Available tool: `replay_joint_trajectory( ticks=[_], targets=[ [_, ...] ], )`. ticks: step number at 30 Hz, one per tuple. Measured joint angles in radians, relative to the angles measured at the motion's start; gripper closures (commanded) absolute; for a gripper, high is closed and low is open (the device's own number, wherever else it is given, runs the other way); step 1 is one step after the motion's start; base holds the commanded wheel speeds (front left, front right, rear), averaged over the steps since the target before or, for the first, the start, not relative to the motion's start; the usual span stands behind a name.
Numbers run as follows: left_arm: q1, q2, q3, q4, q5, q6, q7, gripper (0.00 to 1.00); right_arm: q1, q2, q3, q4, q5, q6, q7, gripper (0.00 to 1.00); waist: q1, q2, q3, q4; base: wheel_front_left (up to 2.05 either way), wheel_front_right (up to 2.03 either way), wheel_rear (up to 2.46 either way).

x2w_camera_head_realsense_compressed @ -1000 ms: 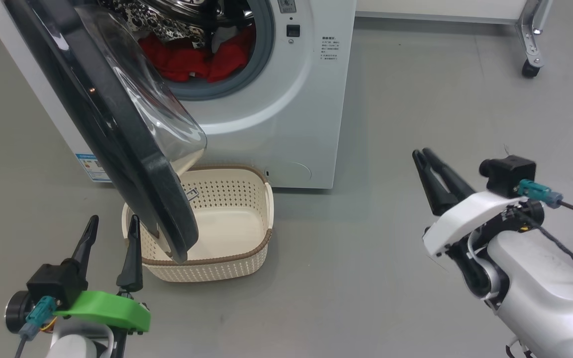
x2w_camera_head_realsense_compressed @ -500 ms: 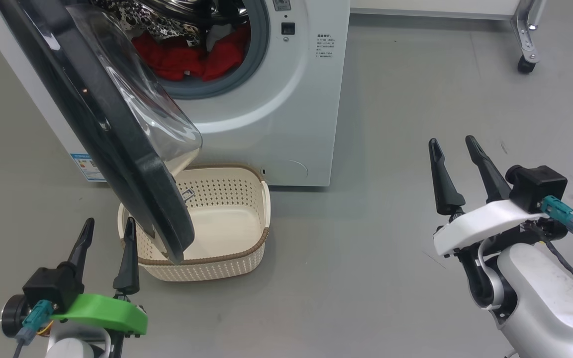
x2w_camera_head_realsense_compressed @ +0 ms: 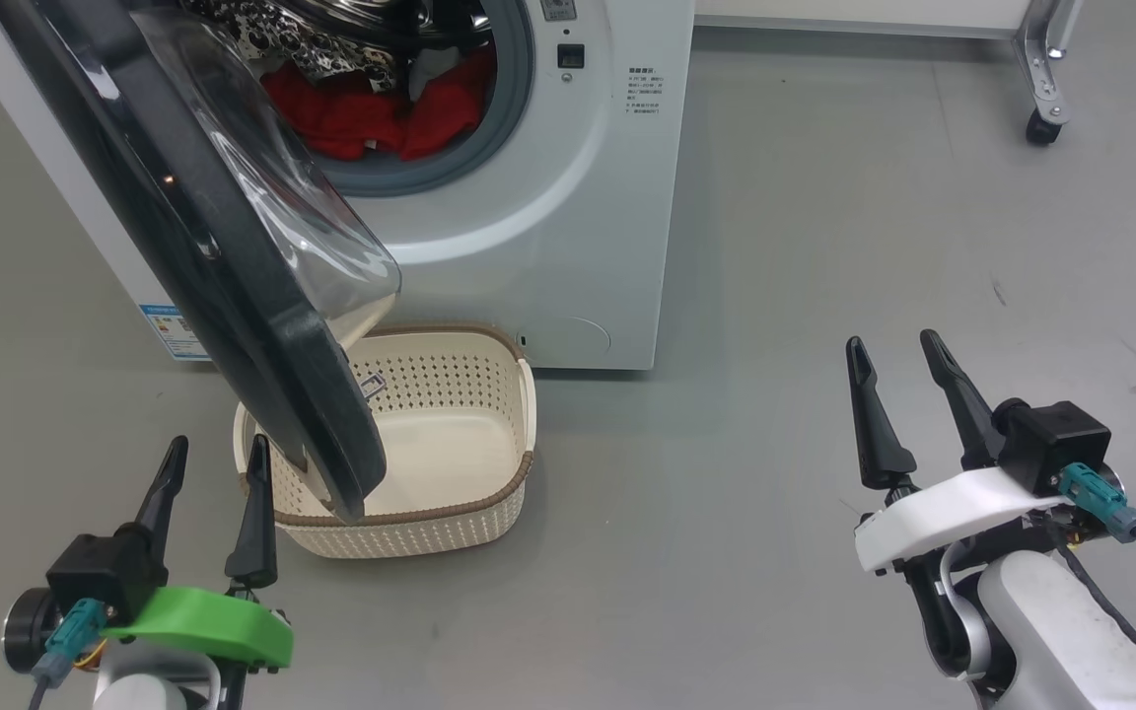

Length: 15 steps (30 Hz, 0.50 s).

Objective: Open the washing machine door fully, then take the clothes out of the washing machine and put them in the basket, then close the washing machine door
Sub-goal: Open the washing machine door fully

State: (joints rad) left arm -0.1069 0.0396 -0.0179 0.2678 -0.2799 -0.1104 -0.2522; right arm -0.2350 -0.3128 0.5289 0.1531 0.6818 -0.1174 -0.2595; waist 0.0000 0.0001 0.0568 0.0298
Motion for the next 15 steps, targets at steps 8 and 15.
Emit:
replay_joint_trajectory(
  ticks=[8, 15],
  targets=[
    [0.009, 0.0, 0.001, 0.003, 0.005, 0.0, 0.0, 0.0, 0.047, 0.019, -0.012, -0.018, -0.039, 0.0, 0.0, 0.0, 0.0, 0.0, -0.007, -0.001, 0.0, 0.0, 0.0],
    [0.01, 0.0, 0.008, 0.007, 0.006, 0.0, 0.0, 0.0, 0.078, 0.031, -0.03, -0.03, -0.066, 0.001, 0.0, 0.0, 0.0, 0.0, -0.009, -0.002, 0.0, 0.0, 0.0]
  ],
)
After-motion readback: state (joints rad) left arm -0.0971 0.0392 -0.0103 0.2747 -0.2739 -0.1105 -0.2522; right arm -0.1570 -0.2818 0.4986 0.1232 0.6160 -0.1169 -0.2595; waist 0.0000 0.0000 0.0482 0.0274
